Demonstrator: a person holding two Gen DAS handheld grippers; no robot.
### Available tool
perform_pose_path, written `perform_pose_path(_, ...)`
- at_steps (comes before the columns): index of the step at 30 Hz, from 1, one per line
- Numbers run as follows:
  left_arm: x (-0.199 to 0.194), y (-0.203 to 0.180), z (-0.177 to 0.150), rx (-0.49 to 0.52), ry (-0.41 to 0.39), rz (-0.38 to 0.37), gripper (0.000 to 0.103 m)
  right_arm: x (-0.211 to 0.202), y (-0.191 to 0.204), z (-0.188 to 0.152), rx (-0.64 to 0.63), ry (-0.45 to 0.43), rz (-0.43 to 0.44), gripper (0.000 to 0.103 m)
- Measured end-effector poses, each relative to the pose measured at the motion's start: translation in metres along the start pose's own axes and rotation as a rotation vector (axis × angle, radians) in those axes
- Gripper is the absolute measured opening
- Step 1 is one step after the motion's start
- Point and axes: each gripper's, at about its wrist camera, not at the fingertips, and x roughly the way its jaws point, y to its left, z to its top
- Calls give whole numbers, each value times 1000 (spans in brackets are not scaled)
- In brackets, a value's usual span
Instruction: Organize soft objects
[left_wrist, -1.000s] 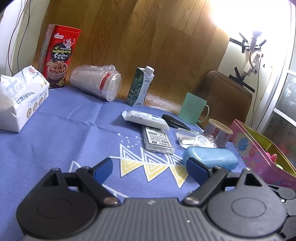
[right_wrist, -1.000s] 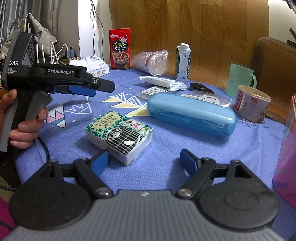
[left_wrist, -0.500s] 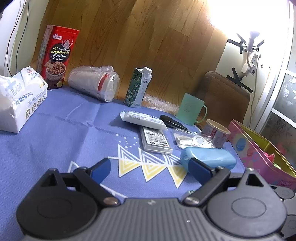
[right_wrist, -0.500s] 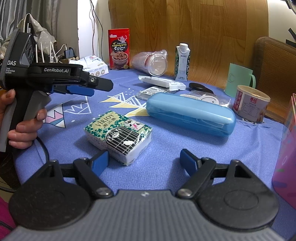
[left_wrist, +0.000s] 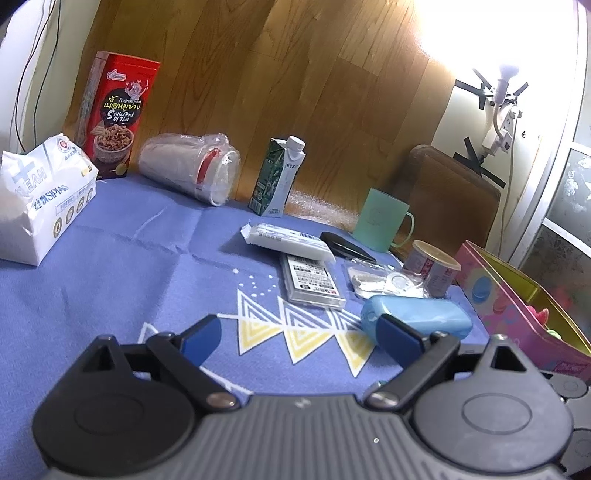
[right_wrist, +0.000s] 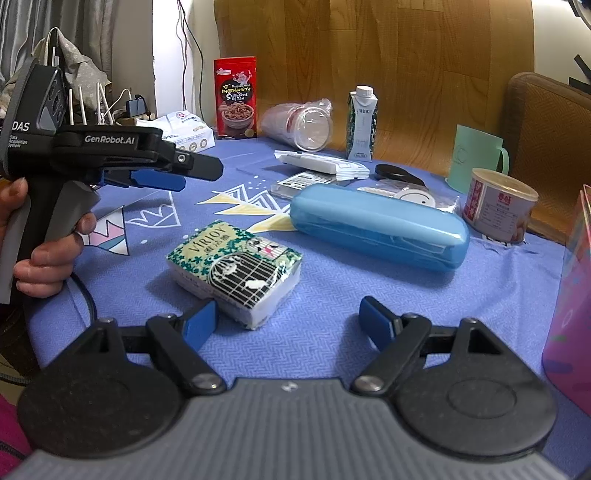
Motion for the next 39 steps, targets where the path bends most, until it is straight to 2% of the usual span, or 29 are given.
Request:
perform_pose_path(29, -5, -7, -3, 45, -30, -39, 91, 4, 1, 1, 16, 6, -30, 89)
perform_pose_path(33, -6, -7, -4, 46, -26, -62, 88, 4, 1, 1, 16, 7, -31, 89)
perform_pose_path(39, -13, -7, -6, 10, 28, -160, 79, 2, 6, 0, -4, 0, -50, 87)
